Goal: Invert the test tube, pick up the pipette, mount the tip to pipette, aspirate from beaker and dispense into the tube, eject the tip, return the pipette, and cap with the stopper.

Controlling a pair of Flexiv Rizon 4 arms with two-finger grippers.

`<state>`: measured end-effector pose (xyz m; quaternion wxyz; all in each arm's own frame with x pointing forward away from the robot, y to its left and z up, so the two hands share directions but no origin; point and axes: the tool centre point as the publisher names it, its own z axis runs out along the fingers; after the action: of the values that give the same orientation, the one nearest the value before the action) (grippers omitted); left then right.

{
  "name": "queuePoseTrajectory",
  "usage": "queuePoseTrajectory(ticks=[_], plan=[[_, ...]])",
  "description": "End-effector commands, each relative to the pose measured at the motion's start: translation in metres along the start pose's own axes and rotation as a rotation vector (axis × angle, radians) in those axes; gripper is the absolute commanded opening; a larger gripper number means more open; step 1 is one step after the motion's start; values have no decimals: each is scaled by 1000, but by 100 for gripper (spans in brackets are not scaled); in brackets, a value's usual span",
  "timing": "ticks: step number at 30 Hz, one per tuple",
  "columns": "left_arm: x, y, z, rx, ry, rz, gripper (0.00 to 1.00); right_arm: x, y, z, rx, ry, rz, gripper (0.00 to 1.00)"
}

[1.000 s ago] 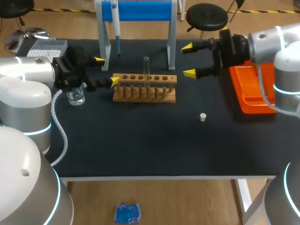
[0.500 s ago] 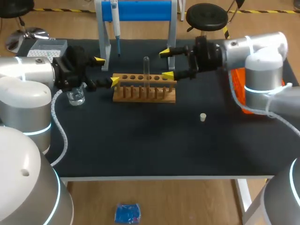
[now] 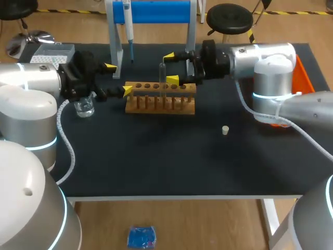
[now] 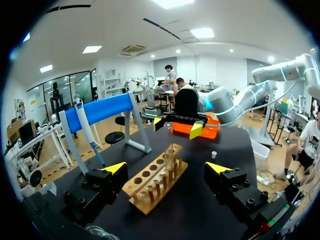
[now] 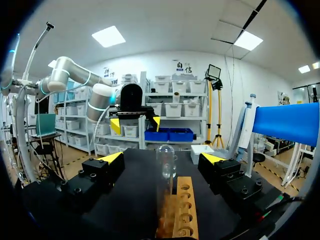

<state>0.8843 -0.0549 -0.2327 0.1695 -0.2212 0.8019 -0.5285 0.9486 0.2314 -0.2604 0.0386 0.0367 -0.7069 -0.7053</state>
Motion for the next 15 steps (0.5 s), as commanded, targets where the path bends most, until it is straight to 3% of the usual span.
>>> queuePoseTrajectory(ticks=[1, 13, 14, 15], plan=[[-1, 0, 0, -4, 3, 0, 100, -12, -11, 7, -42, 29, 16, 100], [-1, 0, 0, -4, 3, 0, 100, -18, -17, 26, -55, 44, 26, 100], [-1, 0, 0, -4, 3, 0, 100, -18, -17, 27, -55, 43, 27, 93], [-1, 0, 0, -4, 3, 0, 100, -17, -18, 27, -56, 43, 27, 71]])
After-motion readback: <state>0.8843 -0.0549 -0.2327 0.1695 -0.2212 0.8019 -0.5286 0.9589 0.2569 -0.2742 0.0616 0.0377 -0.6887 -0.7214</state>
